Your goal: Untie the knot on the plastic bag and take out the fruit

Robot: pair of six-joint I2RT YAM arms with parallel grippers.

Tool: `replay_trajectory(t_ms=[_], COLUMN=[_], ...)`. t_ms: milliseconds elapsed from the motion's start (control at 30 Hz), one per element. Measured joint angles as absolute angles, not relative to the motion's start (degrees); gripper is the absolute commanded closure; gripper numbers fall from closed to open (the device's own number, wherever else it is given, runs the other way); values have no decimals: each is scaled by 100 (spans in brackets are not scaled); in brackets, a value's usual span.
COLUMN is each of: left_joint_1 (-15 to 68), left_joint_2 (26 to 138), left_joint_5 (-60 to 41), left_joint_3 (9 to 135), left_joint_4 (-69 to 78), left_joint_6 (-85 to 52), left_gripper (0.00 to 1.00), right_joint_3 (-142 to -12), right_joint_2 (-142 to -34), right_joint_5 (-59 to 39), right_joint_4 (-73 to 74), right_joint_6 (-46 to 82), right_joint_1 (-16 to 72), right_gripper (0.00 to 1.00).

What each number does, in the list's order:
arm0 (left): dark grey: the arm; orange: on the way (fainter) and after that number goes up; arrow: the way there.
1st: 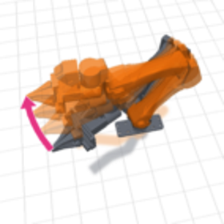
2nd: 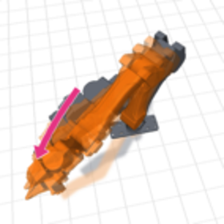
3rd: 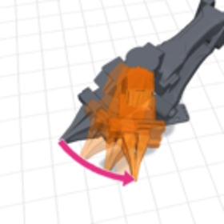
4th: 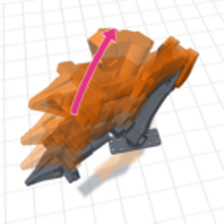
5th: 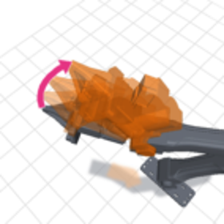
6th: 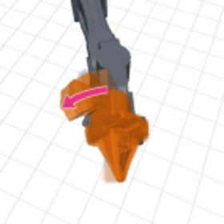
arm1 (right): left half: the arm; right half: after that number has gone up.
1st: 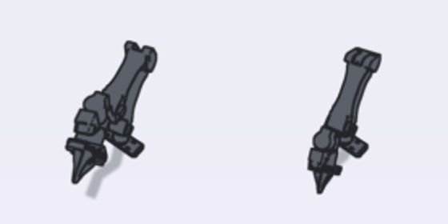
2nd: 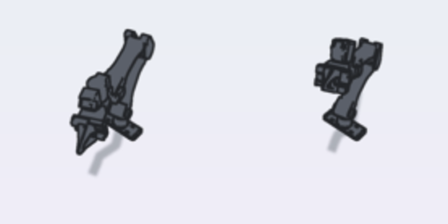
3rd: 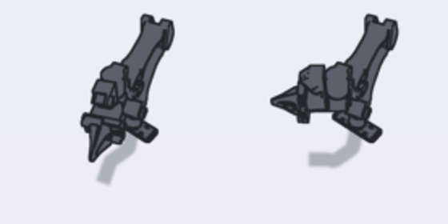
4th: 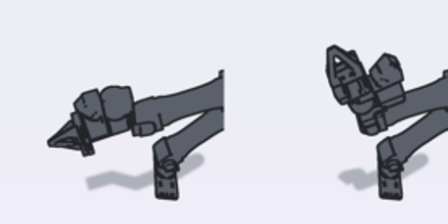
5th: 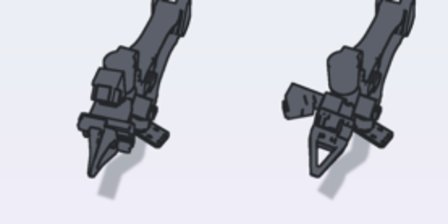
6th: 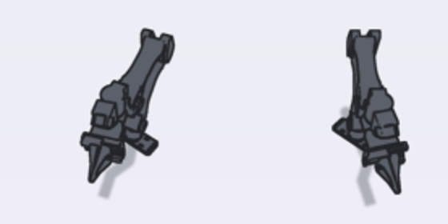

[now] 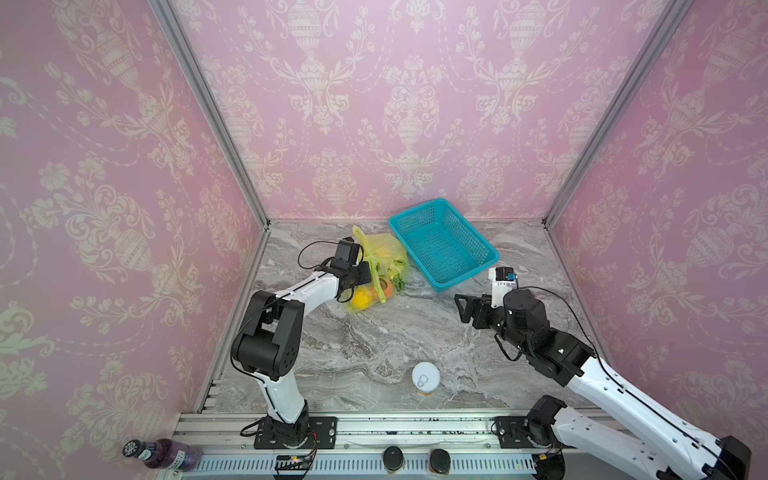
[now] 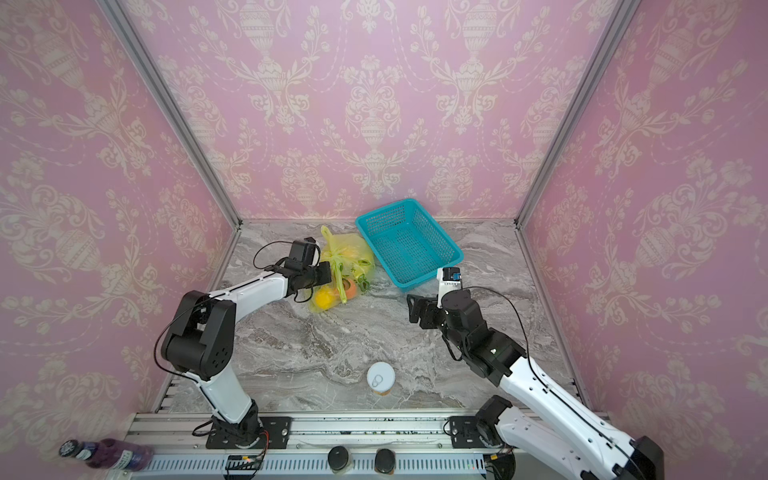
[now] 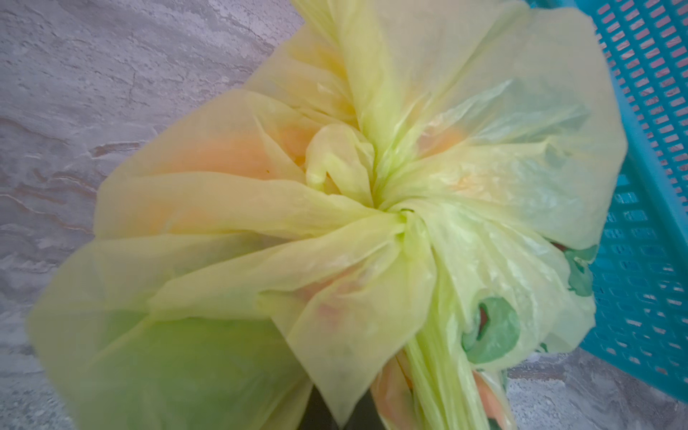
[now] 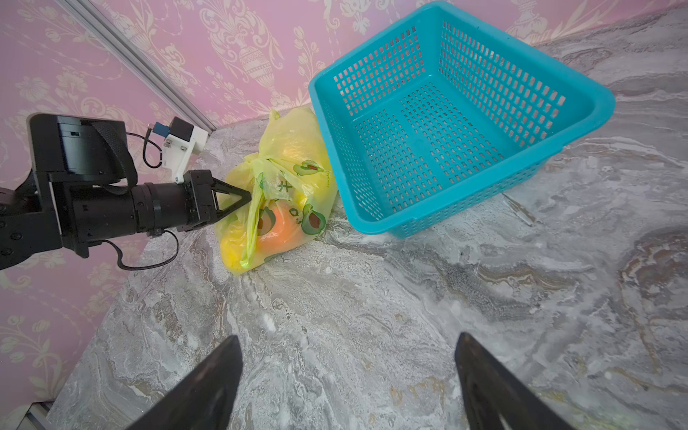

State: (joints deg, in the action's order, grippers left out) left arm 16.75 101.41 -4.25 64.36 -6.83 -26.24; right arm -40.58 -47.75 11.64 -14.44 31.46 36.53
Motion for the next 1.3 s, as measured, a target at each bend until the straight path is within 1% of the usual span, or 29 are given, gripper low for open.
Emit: replay_trajectory(t_ms=[100, 200, 333, 567, 733, 900, 1067, 1300], left_joint_1=[1682, 1747, 1975, 2432, 2462, 2462, 2462, 2462], left_joint_2=[9891, 9203, 8086, 6584, 5594, 5557, 5607, 5009], left_joint_5=[-429, -443, -440, -438, -445, -405, 121, 635], left_joint_3=[6375, 6047, 5500, 4742, 4359, 4195, 3846, 3446], left_joint_4=[-827, -998, -1358, -2261, -2416, -2344, -2550, -2882], left_joint_6=[-2624, -2611, -2495, -2246, -2167, -2171, -2329, -2665], left_gripper=[100, 100, 100, 100, 100, 100, 100, 100], right_joint_3=[-4058, -4058, -4156, -4950, -5594, -6458, -7360, -8711], right_joint_2=[-4786, -4897, -5269, -6442, -7330, -8390, -9478, -10910], right_joint_5=[1155, 1133, 1140, 1179, 998, 926, 875, 784], right_joint_4=[-1439, -1417, -1398, -1223, -888, -821, -926, -1319], right_joint_6=[3144, 3142, 3098, 2950, 2926, 2906, 2845, 2676], right_joint_1=[3653, 3697, 4010, 4897, 5105, 5105, 5105, 5105], right_gripper=[14, 15, 16, 17, 17, 17, 16, 9])
